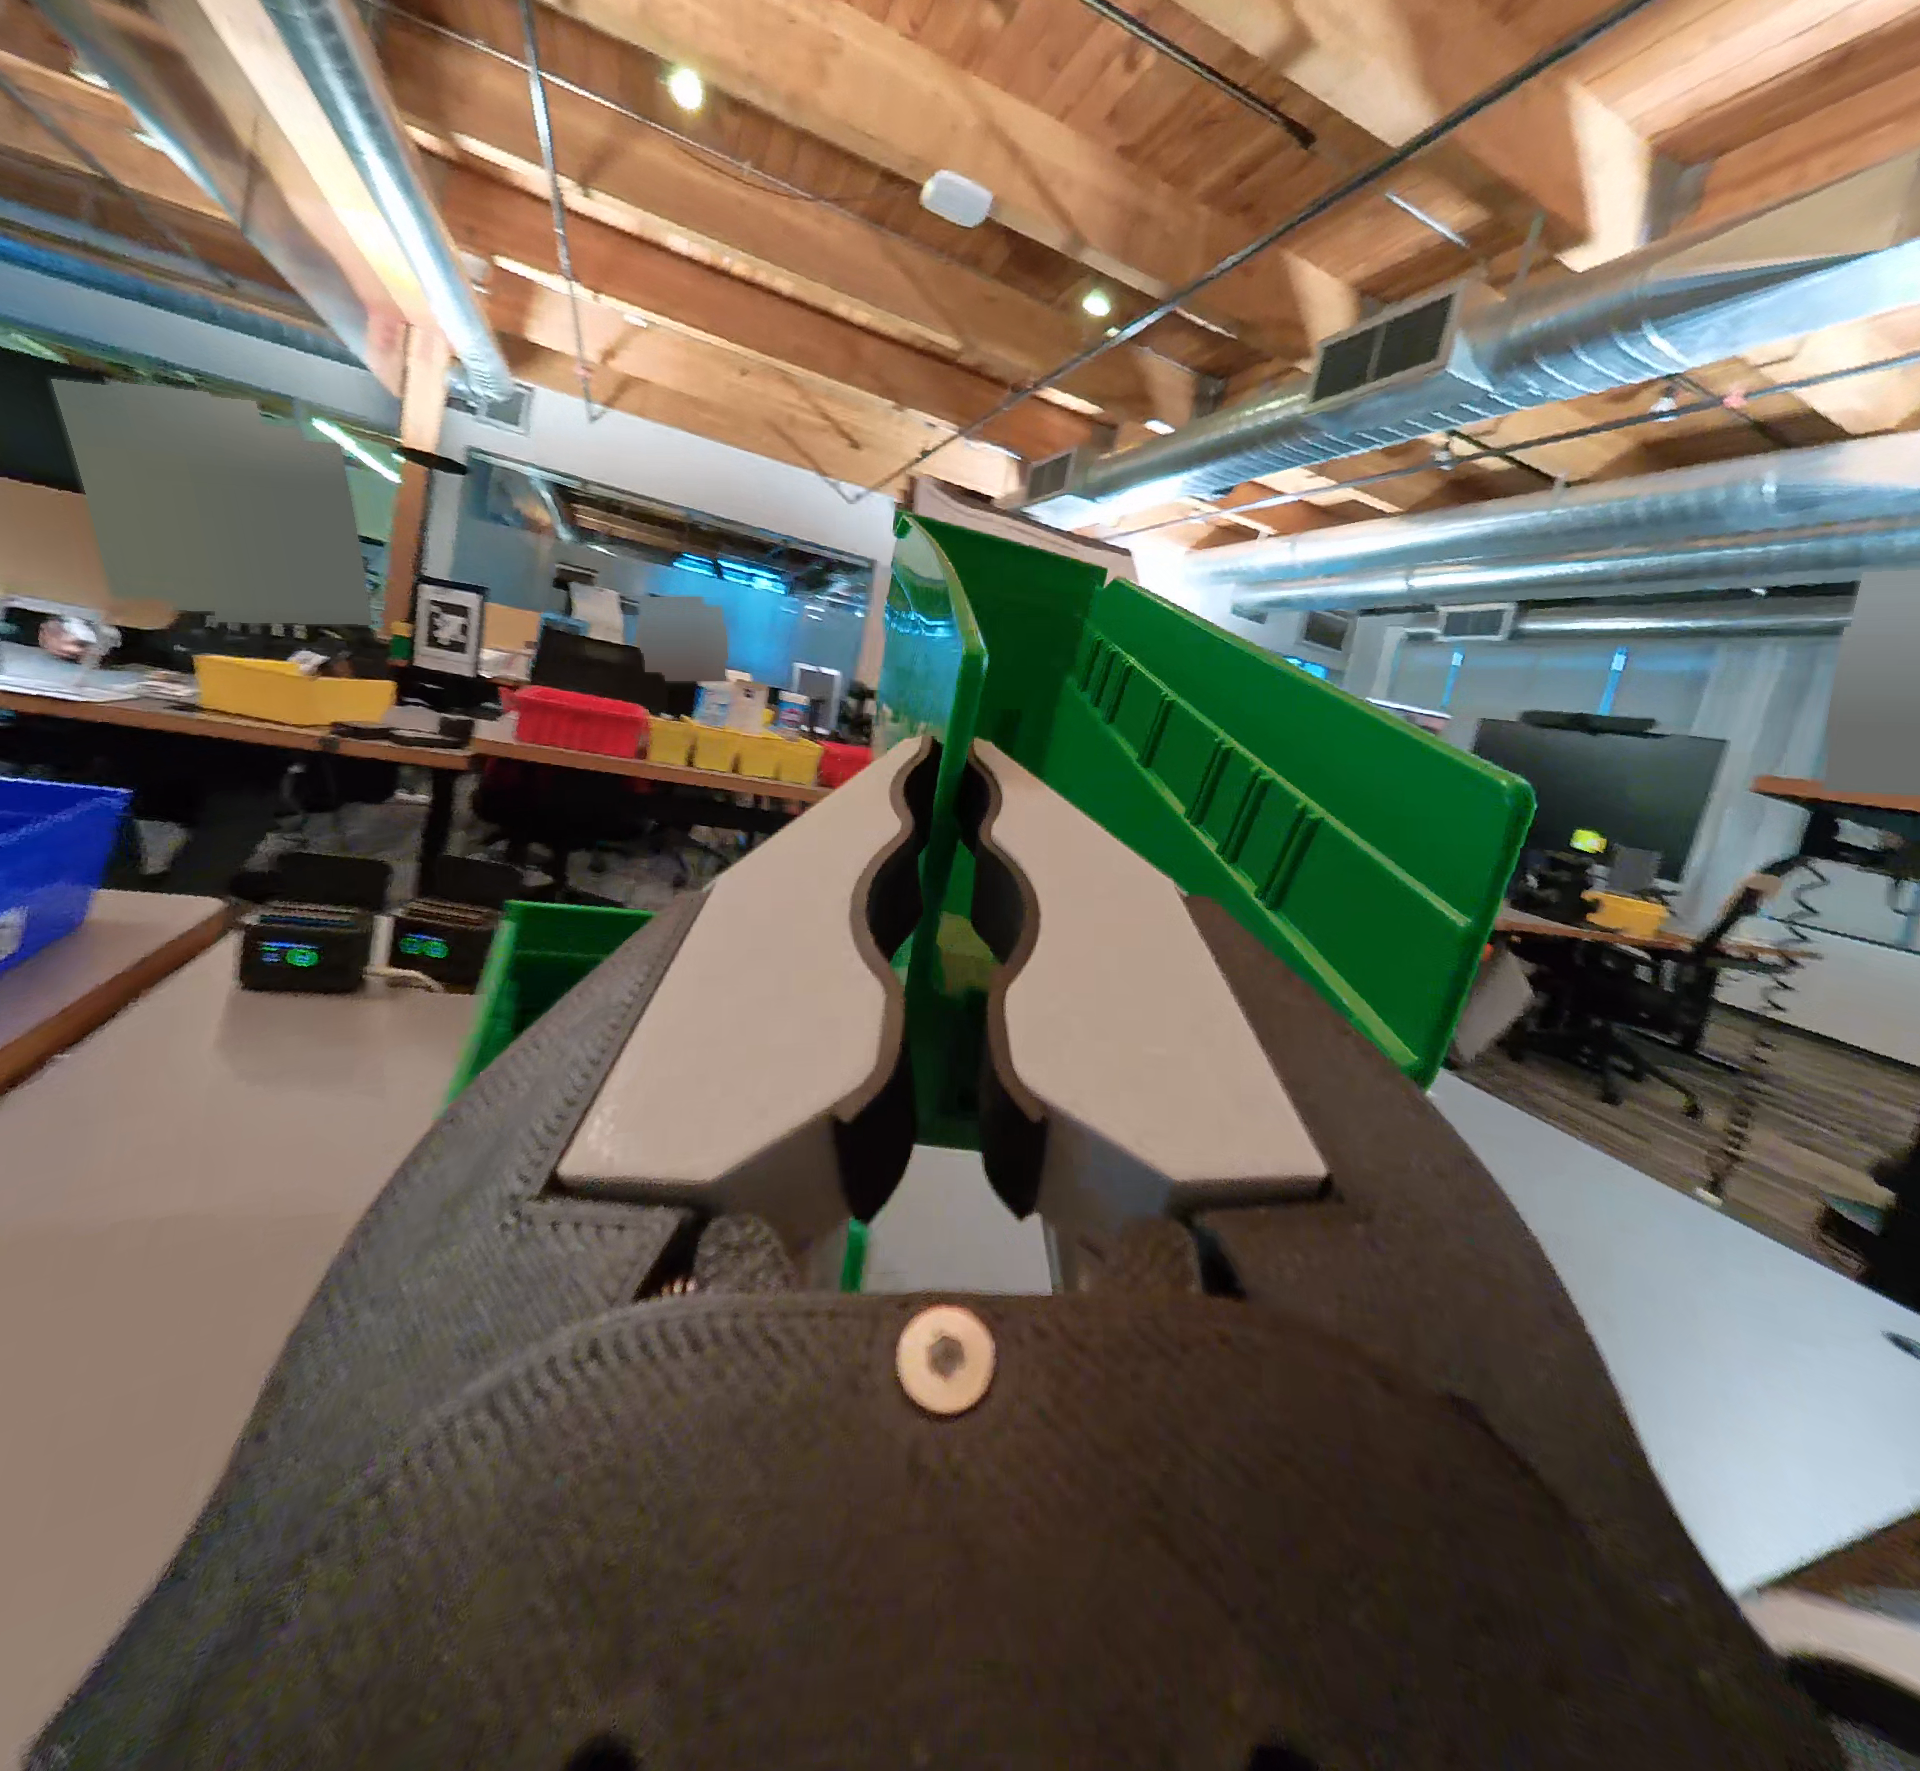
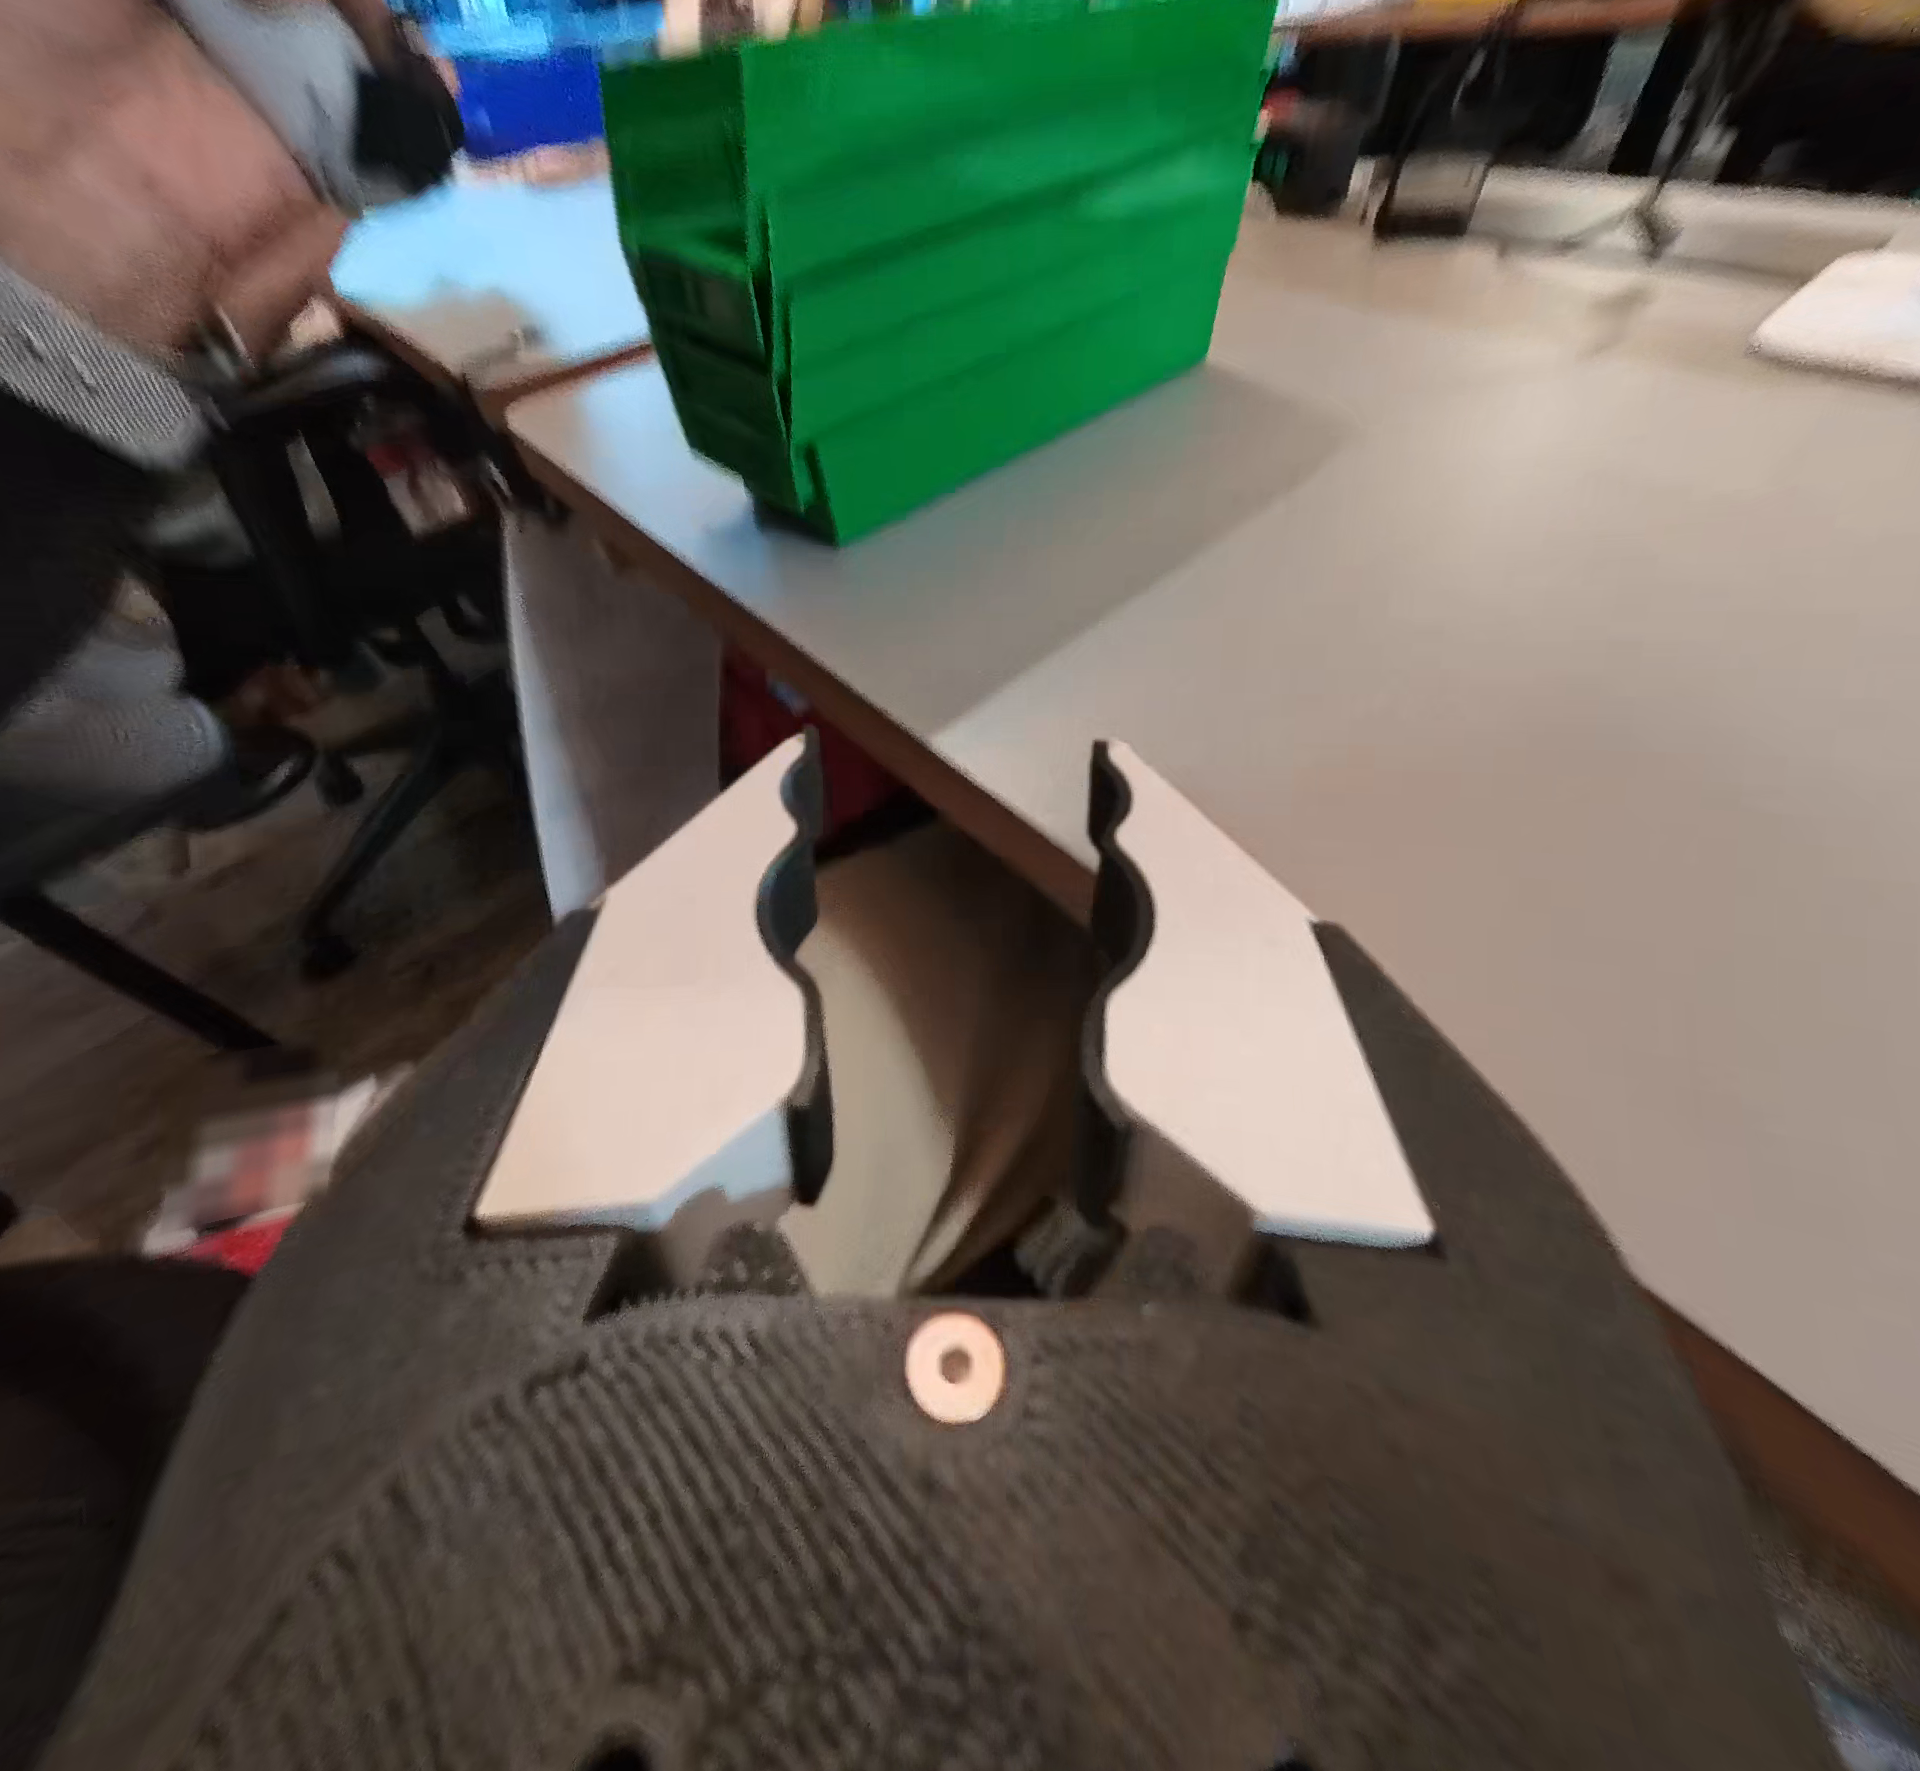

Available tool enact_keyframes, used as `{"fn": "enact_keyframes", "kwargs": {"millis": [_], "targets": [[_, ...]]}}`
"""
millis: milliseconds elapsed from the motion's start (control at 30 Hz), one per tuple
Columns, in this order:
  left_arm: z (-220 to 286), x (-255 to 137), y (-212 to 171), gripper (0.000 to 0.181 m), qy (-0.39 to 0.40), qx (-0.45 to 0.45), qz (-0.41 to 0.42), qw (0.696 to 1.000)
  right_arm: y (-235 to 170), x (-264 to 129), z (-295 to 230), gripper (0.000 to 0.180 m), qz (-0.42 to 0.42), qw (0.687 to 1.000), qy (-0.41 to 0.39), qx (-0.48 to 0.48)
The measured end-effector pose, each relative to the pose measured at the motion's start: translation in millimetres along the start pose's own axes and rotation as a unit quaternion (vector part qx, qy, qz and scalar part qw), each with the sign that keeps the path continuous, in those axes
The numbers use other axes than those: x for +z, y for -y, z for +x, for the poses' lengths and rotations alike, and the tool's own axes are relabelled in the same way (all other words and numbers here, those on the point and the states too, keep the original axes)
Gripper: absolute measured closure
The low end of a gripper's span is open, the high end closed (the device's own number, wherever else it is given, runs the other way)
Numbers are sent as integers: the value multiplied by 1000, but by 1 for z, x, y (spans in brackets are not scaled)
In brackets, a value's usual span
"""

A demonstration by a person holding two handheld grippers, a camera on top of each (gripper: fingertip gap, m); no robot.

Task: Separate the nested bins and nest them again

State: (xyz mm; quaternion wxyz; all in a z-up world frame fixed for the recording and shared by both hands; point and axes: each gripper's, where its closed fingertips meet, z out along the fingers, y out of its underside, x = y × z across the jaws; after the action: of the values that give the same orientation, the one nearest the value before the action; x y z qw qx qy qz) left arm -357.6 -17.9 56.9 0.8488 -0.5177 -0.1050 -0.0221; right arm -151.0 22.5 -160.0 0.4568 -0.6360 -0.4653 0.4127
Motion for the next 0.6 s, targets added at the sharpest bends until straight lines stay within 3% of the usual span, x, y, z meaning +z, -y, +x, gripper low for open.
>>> {"fn": "enact_keyframes", "kwargs": {"millis": [167, 267, 467, 600], "targets": [[56, 2, -42, 181, -36, -2, -34, 999, 61, -36, 7, 128, 173, 984, -33, 31], [85, 0, -78, 181, -58, 12, -74, 996, 78, -51, 2, 124, 223, 974, -30, 41], [132, -13, -148, 181, -103, 34, -149, 983, 68, -43, 1, 122, 184, 979, -21, 84], [147, -19, -171, 180, -102, 6, -163, 981, 54, -40, 18, 115, 155, 979, -51, 123]]}}
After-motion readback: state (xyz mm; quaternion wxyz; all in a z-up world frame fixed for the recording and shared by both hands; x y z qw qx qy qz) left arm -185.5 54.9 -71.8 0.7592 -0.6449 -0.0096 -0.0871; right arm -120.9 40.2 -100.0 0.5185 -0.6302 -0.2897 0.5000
